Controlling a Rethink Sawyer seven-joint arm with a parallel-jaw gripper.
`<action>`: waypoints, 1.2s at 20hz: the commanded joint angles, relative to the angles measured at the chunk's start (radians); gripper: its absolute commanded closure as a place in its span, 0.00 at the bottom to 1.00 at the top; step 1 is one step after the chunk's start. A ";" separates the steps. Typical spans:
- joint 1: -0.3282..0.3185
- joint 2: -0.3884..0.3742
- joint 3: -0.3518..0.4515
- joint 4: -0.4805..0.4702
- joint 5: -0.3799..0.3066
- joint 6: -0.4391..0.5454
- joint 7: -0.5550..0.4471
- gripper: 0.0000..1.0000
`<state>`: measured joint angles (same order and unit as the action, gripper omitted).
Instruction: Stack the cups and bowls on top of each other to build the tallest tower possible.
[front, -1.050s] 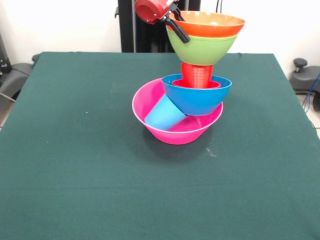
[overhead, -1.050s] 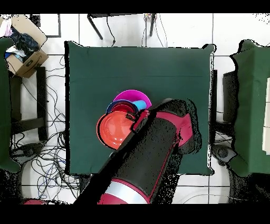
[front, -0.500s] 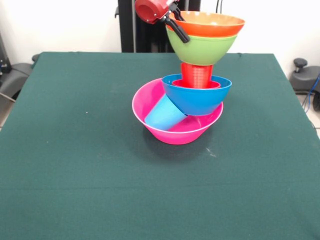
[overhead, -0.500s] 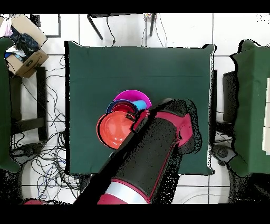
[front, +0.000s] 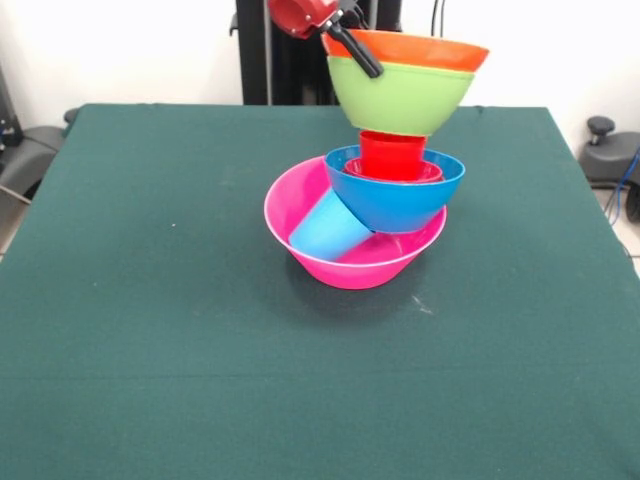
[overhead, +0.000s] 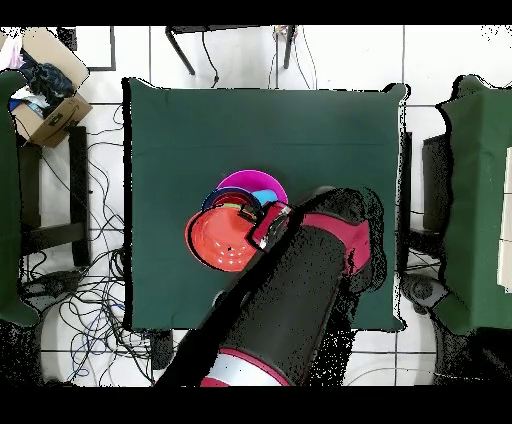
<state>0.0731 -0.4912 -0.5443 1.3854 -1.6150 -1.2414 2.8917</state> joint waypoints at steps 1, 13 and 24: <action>-0.049 -0.092 0.155 0.005 0.130 0.009 -0.283 1.00; -0.026 -0.082 0.137 -0.018 0.081 0.040 -0.205 1.00; 0.019 -0.019 0.096 -0.009 -0.002 0.089 -0.169 1.00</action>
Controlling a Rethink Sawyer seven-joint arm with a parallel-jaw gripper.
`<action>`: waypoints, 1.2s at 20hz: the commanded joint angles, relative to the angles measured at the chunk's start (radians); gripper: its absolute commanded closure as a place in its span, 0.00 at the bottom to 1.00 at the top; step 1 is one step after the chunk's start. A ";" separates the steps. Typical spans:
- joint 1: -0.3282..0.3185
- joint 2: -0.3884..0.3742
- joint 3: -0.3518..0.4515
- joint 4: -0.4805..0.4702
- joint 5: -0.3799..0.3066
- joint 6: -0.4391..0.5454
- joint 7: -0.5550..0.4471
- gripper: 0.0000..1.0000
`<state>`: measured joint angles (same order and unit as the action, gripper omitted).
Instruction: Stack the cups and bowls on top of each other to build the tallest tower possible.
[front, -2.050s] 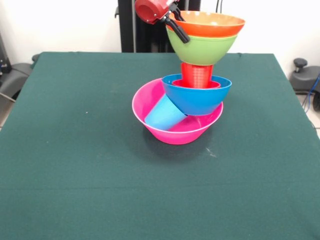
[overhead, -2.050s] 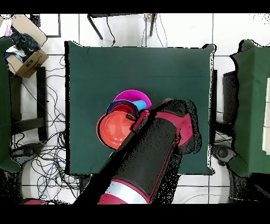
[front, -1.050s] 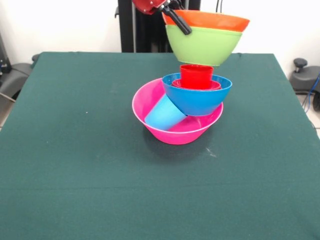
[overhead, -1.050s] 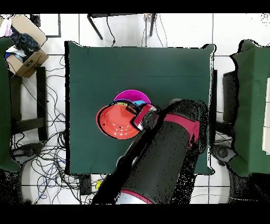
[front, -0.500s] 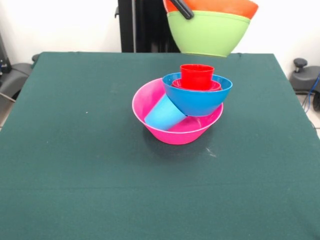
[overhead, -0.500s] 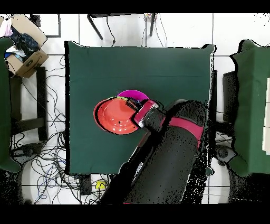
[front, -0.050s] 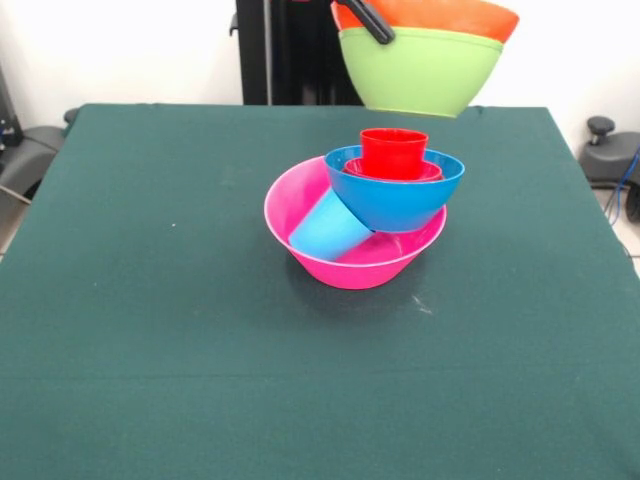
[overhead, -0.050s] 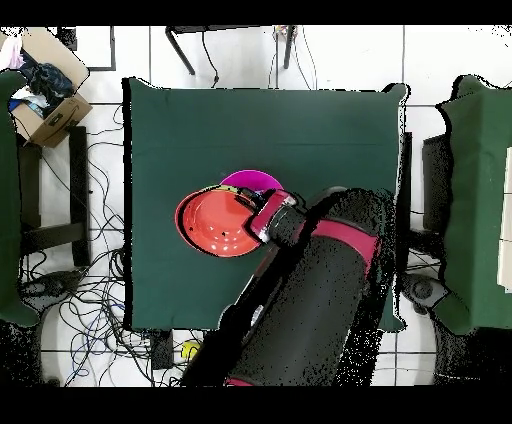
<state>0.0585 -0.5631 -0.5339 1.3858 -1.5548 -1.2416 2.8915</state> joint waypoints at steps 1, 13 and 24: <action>0.037 0.058 0.081 -0.007 -0.069 0.094 -0.164 1.00; 0.072 0.127 0.037 -0.024 -0.143 0.145 -0.091 1.00; 0.078 0.138 0.025 -0.045 -0.142 0.135 -0.067 1.00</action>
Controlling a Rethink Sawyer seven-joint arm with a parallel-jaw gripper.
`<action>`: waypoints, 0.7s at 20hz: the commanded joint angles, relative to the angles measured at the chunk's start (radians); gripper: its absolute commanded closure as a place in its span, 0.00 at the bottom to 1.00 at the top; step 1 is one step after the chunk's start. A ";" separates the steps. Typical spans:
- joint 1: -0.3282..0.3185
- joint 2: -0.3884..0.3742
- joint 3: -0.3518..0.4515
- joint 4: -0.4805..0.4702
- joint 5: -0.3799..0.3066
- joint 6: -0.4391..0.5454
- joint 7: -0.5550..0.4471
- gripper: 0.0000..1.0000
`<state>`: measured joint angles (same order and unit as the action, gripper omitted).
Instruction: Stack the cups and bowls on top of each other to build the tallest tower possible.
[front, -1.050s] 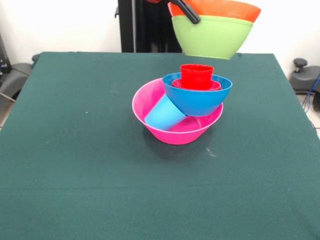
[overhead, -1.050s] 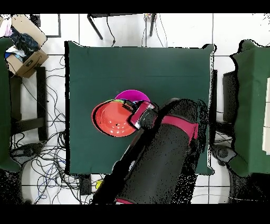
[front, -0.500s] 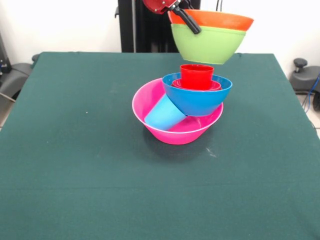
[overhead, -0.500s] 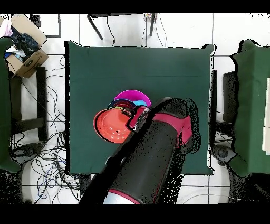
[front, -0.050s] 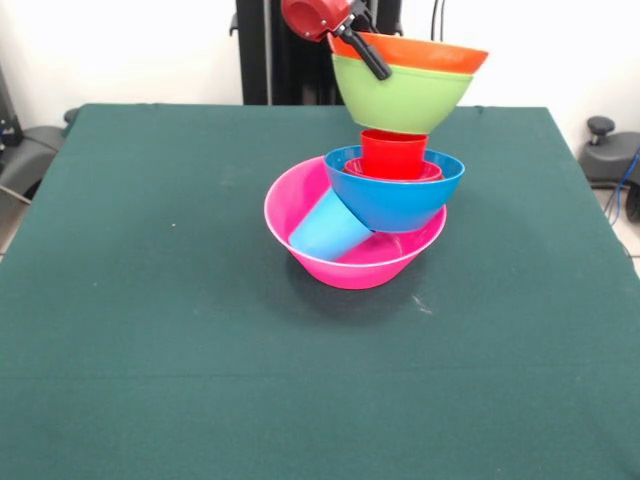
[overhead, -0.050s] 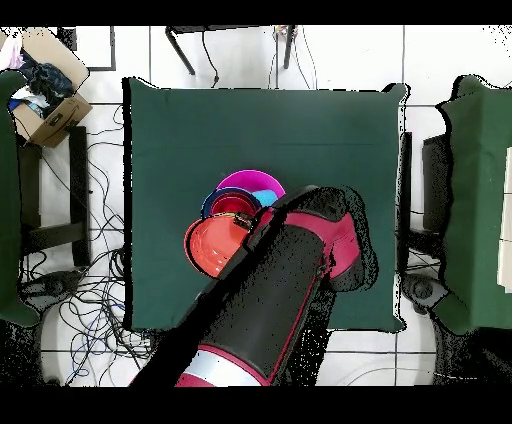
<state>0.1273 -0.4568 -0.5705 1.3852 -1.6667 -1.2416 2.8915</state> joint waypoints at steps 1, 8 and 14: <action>0.009 0.030 0.062 -0.042 -0.024 0.135 -0.068 1.00; -0.001 0.014 0.067 -0.035 0.008 0.137 -0.090 1.00; -0.007 0.005 0.077 -0.029 0.035 0.145 -0.103 1.00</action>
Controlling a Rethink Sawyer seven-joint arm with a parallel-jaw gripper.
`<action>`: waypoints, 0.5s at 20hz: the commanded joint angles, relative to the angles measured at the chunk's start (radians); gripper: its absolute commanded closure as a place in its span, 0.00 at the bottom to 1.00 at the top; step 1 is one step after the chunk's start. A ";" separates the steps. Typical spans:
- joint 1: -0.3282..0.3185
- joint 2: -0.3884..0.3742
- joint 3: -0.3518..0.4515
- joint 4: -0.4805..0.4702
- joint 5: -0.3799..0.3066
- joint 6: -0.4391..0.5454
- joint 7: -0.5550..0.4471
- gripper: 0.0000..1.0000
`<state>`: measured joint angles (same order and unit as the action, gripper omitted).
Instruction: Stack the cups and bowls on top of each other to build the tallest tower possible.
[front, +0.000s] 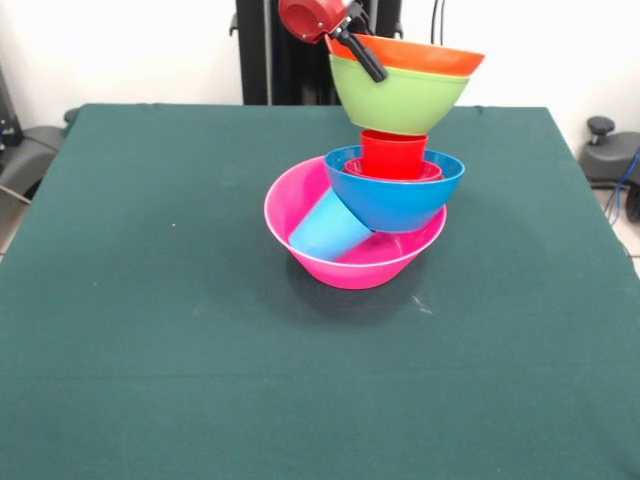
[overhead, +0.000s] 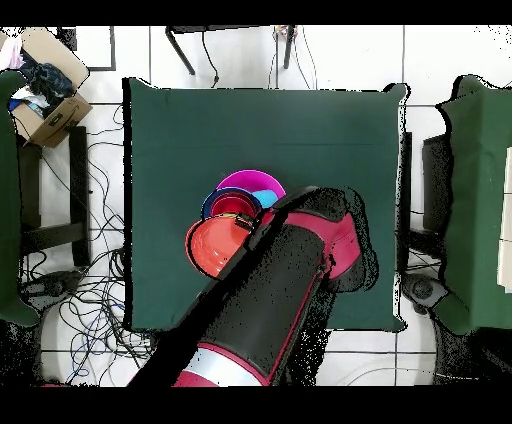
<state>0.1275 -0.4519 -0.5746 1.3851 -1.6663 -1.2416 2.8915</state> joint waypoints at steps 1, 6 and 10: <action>-0.006 0.001 0.080 -0.028 0.035 0.148 -0.104 1.00; -0.008 0.010 0.082 -0.030 0.036 0.156 -0.101 1.00; -0.001 0.030 0.075 -0.040 0.023 0.182 -0.083 1.00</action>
<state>0.1276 -0.4515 -0.5747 1.3851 -1.6663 -1.2222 2.8915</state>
